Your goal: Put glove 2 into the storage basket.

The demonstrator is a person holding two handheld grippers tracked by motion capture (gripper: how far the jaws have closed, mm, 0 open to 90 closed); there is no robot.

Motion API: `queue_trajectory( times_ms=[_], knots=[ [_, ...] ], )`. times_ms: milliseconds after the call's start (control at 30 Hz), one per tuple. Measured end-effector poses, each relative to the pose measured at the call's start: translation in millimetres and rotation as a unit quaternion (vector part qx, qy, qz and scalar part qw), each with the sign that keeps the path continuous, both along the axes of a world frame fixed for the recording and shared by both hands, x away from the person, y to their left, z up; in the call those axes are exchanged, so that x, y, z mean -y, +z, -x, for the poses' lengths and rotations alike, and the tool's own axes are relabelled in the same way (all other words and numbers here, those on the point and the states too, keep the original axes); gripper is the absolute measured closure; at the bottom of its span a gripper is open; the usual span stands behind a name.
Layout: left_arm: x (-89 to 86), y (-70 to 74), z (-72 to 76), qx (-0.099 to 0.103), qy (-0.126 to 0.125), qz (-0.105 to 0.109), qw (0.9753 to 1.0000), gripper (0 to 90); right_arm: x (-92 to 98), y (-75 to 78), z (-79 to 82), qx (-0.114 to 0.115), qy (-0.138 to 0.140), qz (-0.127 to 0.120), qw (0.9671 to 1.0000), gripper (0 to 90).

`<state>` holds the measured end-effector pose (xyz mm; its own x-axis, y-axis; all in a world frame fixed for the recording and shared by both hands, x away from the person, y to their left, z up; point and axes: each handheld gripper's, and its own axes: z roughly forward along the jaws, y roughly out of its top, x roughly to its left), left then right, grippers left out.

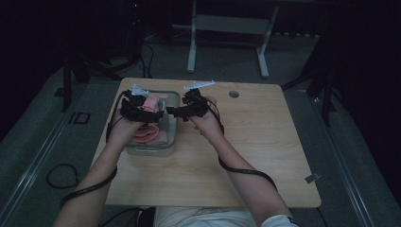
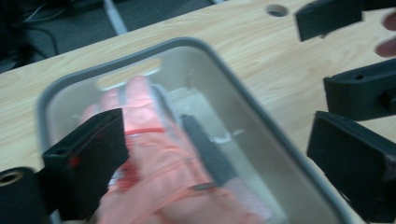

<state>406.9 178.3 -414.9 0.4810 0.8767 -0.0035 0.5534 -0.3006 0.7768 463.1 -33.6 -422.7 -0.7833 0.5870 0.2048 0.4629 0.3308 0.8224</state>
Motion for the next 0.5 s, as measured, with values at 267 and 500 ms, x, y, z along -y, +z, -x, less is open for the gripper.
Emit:
queue_trajectory(
  times_ms=[267, 500],
  knots=[
    [24.9, 2.8, 17.6, 0.022, -0.048, 0.022, 0.9984, 1.5, 30.1, 3.0, 13.5, 0.02, 0.012, 0.008, 0.9997, 14.3],
    [46.2, -1.3, 34.5, 0.045, -0.088, 0.029, 0.9947, 1.5, 55.0, -1.3, 21.8, 0.027, 0.013, 0.016, 0.9994, 14.3]
  ],
)
